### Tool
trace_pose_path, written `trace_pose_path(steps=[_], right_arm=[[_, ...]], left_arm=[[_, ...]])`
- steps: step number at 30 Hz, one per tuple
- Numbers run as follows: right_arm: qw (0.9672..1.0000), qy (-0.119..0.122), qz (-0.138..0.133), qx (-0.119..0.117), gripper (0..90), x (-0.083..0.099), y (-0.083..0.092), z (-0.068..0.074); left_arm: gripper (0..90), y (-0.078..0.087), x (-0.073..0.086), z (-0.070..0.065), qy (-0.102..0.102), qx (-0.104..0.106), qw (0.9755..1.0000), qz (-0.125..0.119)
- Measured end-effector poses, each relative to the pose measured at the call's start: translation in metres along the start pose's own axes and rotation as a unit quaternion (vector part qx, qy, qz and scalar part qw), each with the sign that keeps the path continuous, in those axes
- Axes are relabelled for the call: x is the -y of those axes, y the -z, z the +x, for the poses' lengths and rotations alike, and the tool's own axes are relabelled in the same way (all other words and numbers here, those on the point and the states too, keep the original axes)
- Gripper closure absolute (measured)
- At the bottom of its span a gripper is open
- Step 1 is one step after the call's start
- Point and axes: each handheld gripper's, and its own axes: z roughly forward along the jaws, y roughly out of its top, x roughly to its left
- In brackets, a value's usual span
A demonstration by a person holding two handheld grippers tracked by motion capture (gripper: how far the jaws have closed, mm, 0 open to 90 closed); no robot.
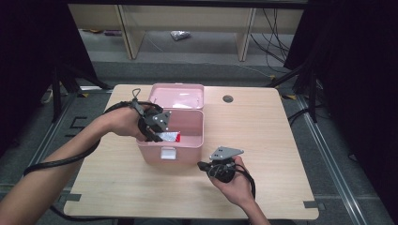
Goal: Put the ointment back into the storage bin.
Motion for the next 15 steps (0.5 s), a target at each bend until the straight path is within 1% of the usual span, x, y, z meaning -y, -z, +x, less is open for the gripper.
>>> trace_pose_path(steps=[6,7,11,12,15], right_arm=[[1.0,0.001,-0.002,0.001,90.0,0.0,0.0,0.0],[1.0,-0.004,-0.001,0.001,90.0,0.001,0.0,0.0],[1.0,-0.005,0.002,0.0,90.0,0.001,0.0,0.0],[1.0,-0.005,0.002,0.001,90.0,0.001,0.0,0.0],[1.0,-0.003,0.002,-0.001,90.0,0.001,0.0,0.001]], left_arm=[[70.4,-0.005,-0.002,0.003,0.003,0.005,1.0,0.003],[70.4,-0.006,-0.002,0.004,0.002,0.004,1.0,0.003],[70.4,-0.009,-0.003,0.007,0.009,0.007,0.9999,0.003],[70.4,-0.009,-0.003,0.008,0.007,0.008,0.9999,0.006],[70.4,-0.012,-0.003,0.01,0.008,0.01,0.9999,0.004]])
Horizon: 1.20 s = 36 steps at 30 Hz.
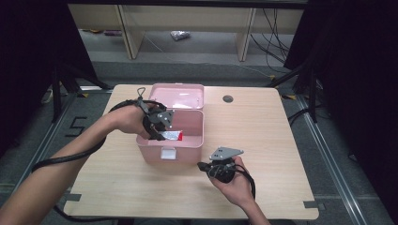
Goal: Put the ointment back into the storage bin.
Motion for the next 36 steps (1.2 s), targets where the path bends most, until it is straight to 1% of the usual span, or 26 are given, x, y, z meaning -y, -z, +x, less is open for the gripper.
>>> trace_pose_path(steps=[2,5,7,9,10,11,12,23,24,25,27,28,29,32,36], right_arm=[[1.0,-0.004,0.002,-0.002,90.0,0.0,0.0,0.001],[1.0,0.0,0.0,0.0,90.0,0.0,0.0,0.0],[1.0,0.0,0.0,0.0,90.0,0.0,0.0,0.0],[1.0,-0.002,0.0,0.0,90.0,0.0,0.0,0.0],[1.0,0.007,-0.003,0.003,90.0,0.0,0.001,-0.001],[1.0,0.008,-0.003,0.003,90.0,0.0,0.001,-0.001],[1.0,-0.002,0.0,0.001,90.0,0.0,0.001,0.0],[1.0,-0.003,0.001,0.001,90.0,0.0,0.001,0.0],[0.9999,-0.01,0.003,-0.001,90.0,0.0,0.001,0.001],[1.0,-0.004,0.002,-0.002,90.0,0.0,0.0,0.0],[1.0,-0.007,0.004,-0.001,90.0,0.0,0.0,0.001],[1.0,-0.002,0.002,0.002,90.0,0.001,0.0,0.0],[1.0,-0.008,0.003,-0.001,90.0,0.0,0.001,0.001],[1.0,0.001,0.0,0.001,90.0,0.0,0.001,-0.001],[1.0,-0.001,0.0,0.001,90.0,0.001,0.001,-0.001]], left_arm=[[70.4,-0.002,0.0,0.001,0.0,0.001,1.0,0.001],[70.4,-0.004,-0.001,0.002,0.002,0.004,1.0,0.002],[70.4,-0.005,-0.001,0.003,0.006,0.003,1.0,0.0],[70.4,-0.005,-0.002,0.004,0.004,0.005,1.0,0.004],[70.4,-0.006,-0.002,0.005,0.003,0.005,1.0,0.005],[70.4,-0.007,-0.002,0.006,0.003,0.006,1.0,0.005],[70.4,-0.007,-0.002,0.006,0.003,0.006,1.0,0.005],[70.4,-0.015,-0.003,0.009,0.003,0.014,0.9998,0.013],[70.4,-0.015,-0.003,0.01,0.002,0.013,0.9998,0.013],[70.4,-0.016,-0.003,0.01,0.006,0.014,0.9998,0.01],[70.4,-0.018,-0.003,0.012,0.005,0.015,0.9998,0.014],[70.4,-0.018,-0.003,0.012,0.007,0.018,0.9997,0.015],[70.4,-0.02,-0.003,0.012,0.007,0.019,0.9997,0.015],[70.4,-0.022,-0.003,0.015,0.006,0.018,0.9997,0.016],[70.4,-0.025,-0.002,0.016,0.008,0.022,0.9996,0.018]])
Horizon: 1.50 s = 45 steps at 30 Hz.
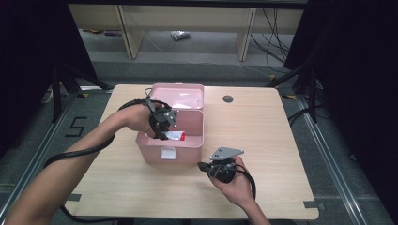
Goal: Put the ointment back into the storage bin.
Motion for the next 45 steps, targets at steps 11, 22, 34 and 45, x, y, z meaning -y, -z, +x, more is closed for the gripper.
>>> trace_pose_path(steps=[11,22,34,45], right_arm=[[1.0,-0.003,0.002,-0.004,90.0,0.0,0.0,0.0],[1.0,-0.002,0.001,-0.004,90.0,0.0,0.0,0.0],[1.0,-0.002,0.001,-0.004,90.0,0.0,0.0,0.0],[1.0,0.005,-0.002,-0.001,90.0,0.001,0.0,0.0]], left_arm=[[70.4,-0.007,-0.003,0.003,-0.002,0.004,1.0,0.005],[70.4,-0.014,-0.005,0.003,-0.005,0.011,0.9999,0.008],[70.3,-0.021,-0.005,0.002,-0.001,0.016,0.9998,0.012],[70.3,-0.026,-0.004,0.003,0.002,0.02,0.9997,0.016]])
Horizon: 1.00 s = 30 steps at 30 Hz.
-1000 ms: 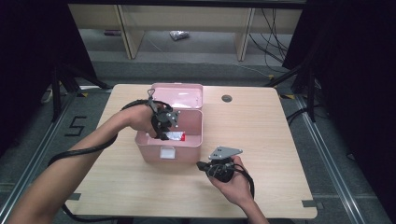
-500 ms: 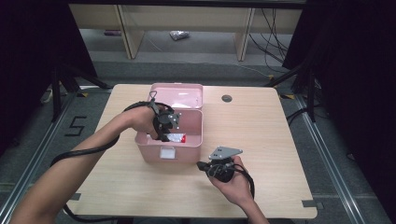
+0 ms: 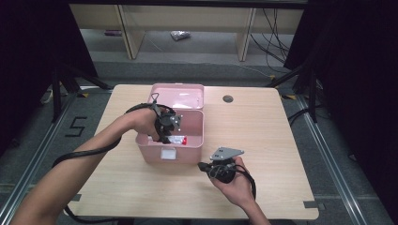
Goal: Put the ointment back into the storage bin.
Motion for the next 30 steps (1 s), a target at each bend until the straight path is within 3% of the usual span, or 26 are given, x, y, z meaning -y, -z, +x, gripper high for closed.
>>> trace_pose_path(steps=[13,17,22,23,29,30], right_arm=[[1.0,-0.002,0.002,-0.002,90.0,0.0,0.0,0.001],[0.9999,-0.013,0.005,-0.003,90.0,0.0,0.0,0.002],[0.9999,-0.011,0.003,-0.001,90.0,0.0,0.0,0.002],[1.0,0.002,0.001,0.003,90.0,0.0,0.0,0.0],[0.9998,-0.017,0.005,-0.003,90.0,0.0,0.001,0.002],[1.0,-0.008,0.003,-0.003,90.0,0.0,0.001,0.0]], left_arm=[[70.3,-0.01,0.002,0.001,0.007,0.008,0.9999,0.003],[70.3,-0.012,0.003,0.001,0.006,0.008,0.9999,0.005],[70.3,-0.014,0.004,0.002,0.014,0.011,0.9998,0.005],[70.3,-0.014,0.004,0.003,0.014,0.01,0.9998,0.004],[70.3,-0.017,0.005,0.003,0.018,0.014,0.9997,0.004],[70.3,-0.018,0.005,0.003,0.018,0.014,0.9997,0.004]])
